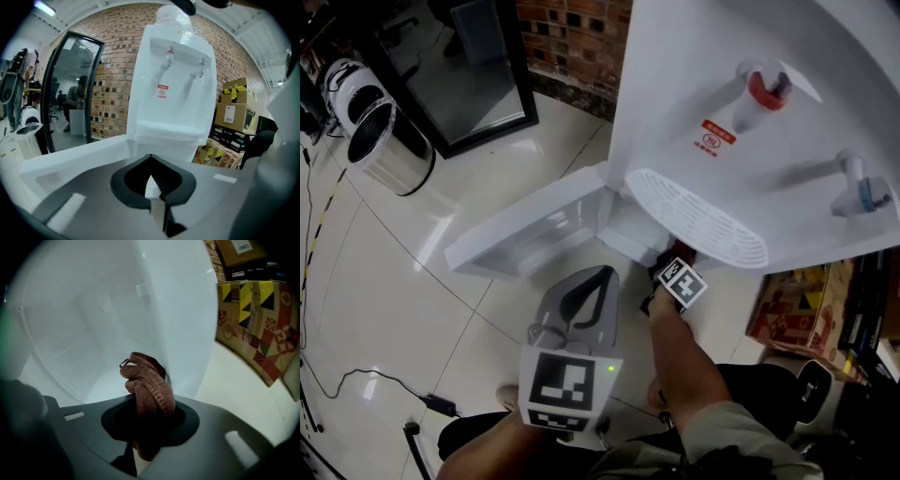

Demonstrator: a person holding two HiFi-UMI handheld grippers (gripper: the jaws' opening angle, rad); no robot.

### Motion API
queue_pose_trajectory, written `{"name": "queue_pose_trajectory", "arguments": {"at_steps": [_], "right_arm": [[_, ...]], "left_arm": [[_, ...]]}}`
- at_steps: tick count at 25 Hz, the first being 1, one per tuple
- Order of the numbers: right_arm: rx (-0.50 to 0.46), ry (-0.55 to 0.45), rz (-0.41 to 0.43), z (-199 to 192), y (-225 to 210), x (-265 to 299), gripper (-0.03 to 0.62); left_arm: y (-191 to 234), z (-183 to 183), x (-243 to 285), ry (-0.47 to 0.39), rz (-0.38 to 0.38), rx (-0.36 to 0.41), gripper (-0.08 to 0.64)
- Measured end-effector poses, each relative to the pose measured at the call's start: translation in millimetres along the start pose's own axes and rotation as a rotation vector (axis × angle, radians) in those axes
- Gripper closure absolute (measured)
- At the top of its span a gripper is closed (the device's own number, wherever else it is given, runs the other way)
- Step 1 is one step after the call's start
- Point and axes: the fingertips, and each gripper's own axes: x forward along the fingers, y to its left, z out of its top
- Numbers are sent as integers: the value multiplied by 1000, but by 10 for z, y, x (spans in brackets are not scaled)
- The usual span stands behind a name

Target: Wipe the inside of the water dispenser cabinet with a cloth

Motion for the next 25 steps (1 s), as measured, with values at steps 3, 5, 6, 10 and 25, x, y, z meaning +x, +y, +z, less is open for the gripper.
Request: {"name": "queue_pose_trajectory", "arguments": {"at_steps": [3,5,6,10,25], "right_arm": [[24,1,-32,-56,-127,-33,494],[24,2,-36,-58,-150,-29,494],[20,1,-34,-51,-143,-29,494],[-99,-23,52,-4,189,-81,492],[-441,-7,500,-643,1951,-219,491]], "left_arm": [[2,-18,2,6,3,0,560],[12,-21,-1,6,6,1,560],[21,-22,-6,5,8,1,560],[85,-27,-38,4,17,-2,560],[432,-132,-388,8,80,-35,561]]}}
